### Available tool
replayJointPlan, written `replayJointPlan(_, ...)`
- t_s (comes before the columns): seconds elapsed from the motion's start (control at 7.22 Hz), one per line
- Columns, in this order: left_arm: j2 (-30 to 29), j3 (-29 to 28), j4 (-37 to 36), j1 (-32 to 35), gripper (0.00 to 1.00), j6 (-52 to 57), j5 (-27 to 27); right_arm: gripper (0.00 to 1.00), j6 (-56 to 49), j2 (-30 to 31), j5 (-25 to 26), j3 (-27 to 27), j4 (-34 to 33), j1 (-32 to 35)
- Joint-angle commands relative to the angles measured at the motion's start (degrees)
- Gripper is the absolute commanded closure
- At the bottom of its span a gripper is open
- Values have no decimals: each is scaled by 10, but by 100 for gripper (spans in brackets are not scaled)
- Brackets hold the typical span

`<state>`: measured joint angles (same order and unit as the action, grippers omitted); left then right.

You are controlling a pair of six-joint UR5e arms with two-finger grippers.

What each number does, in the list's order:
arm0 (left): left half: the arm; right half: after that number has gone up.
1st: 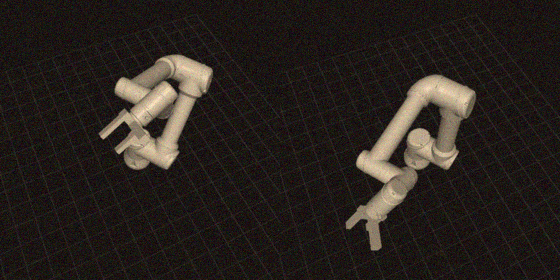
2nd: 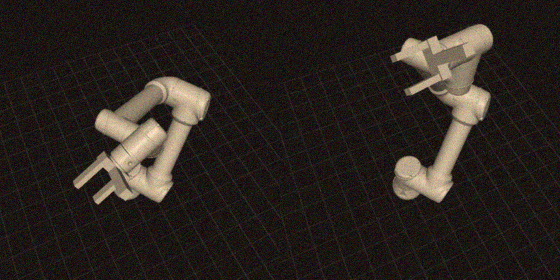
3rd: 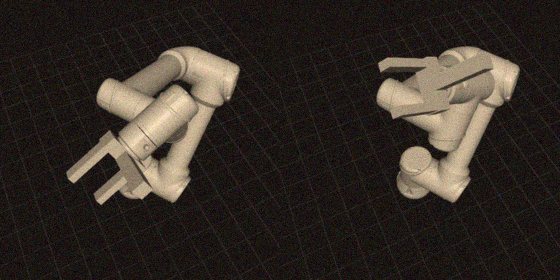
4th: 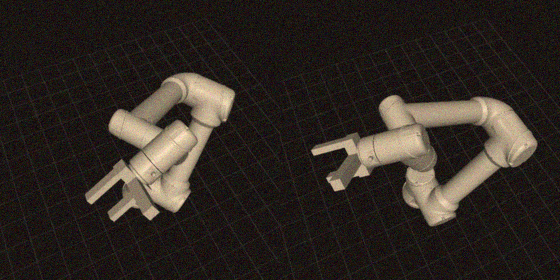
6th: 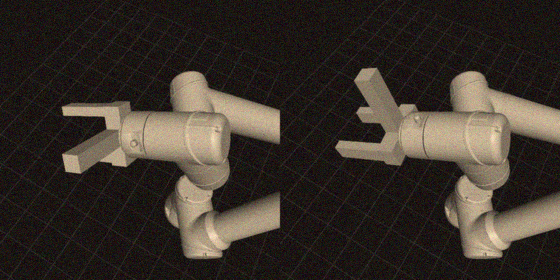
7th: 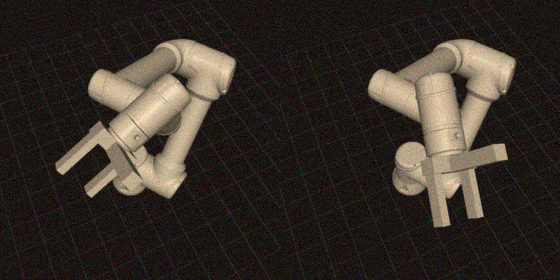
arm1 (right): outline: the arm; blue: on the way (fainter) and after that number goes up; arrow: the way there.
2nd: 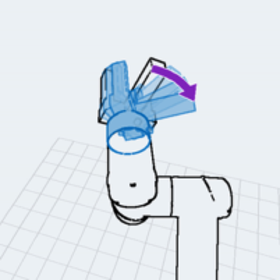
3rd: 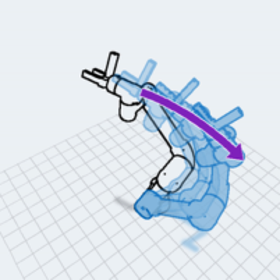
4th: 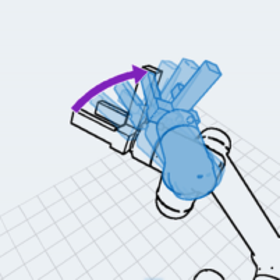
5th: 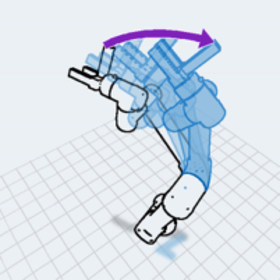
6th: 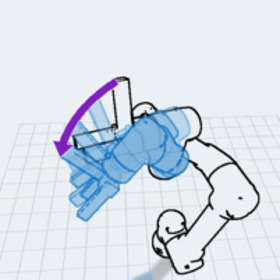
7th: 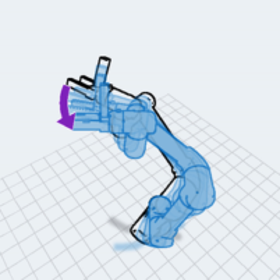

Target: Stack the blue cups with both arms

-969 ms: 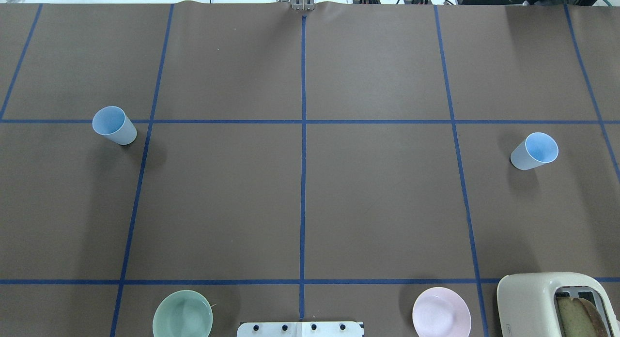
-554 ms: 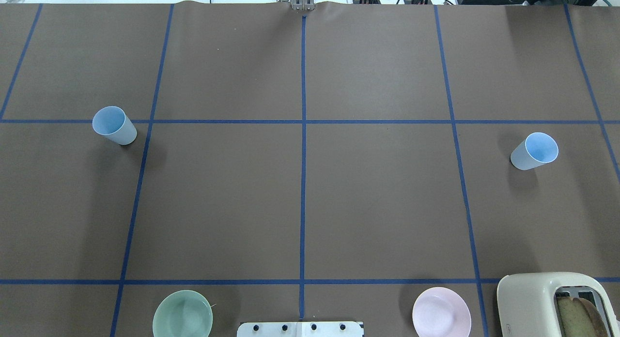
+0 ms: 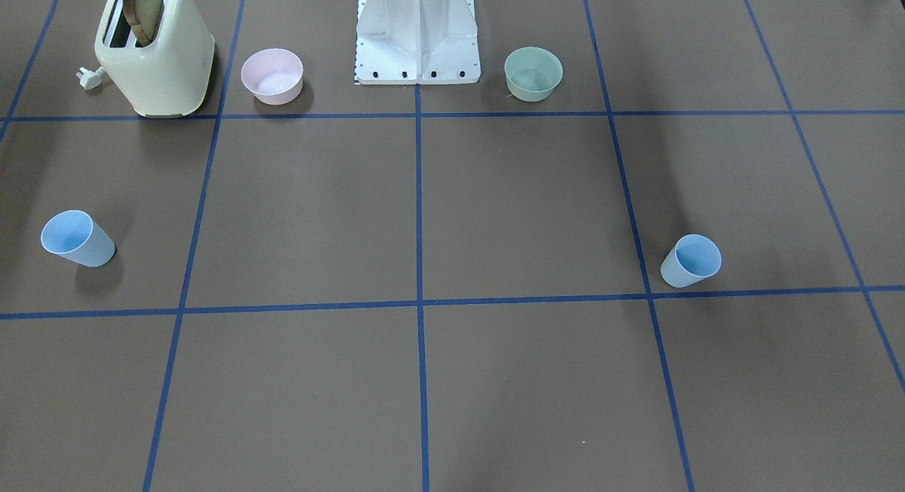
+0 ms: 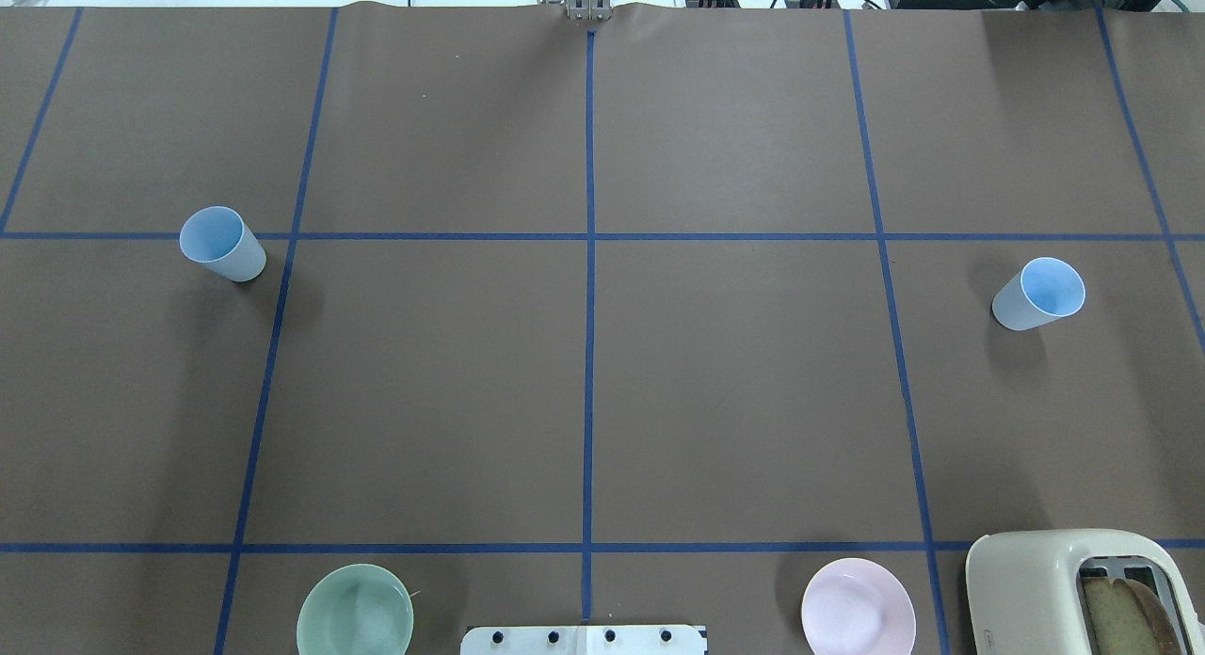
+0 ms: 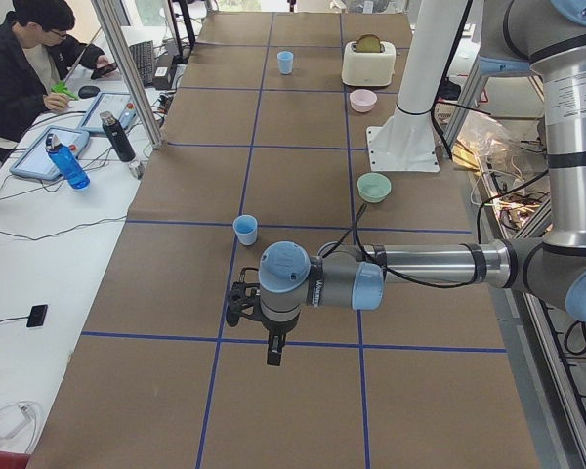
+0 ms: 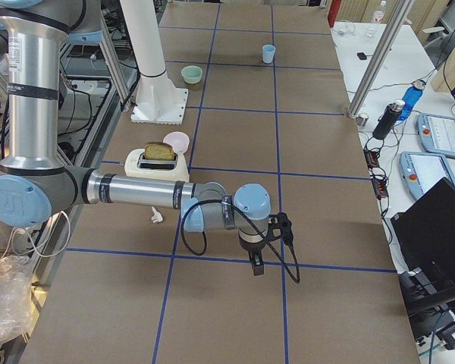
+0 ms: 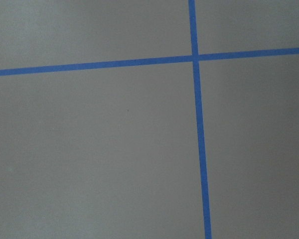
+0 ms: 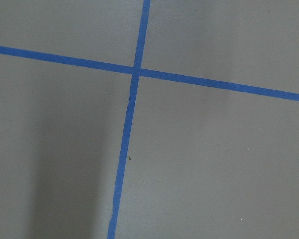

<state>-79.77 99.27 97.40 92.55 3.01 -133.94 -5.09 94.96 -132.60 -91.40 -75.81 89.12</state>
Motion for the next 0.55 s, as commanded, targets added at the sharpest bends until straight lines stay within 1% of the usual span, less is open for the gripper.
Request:
replayJointPlan(0.0,-29,-5,57,0,1,0,1,0,38,-25,-37,18,42,0)
replayJointPlan(0.14,-39,-5,93,0,1,0,1,0,40,-48,-44,21,38,0)
replayJointPlan(0.28,-67,-18,147,0,2,-2,4,0,41,-55,-65,24,38,0)
replayJointPlan(0.42,-80,-33,160,-1,2,-1,1,0,38,-58,-81,24,44,0)
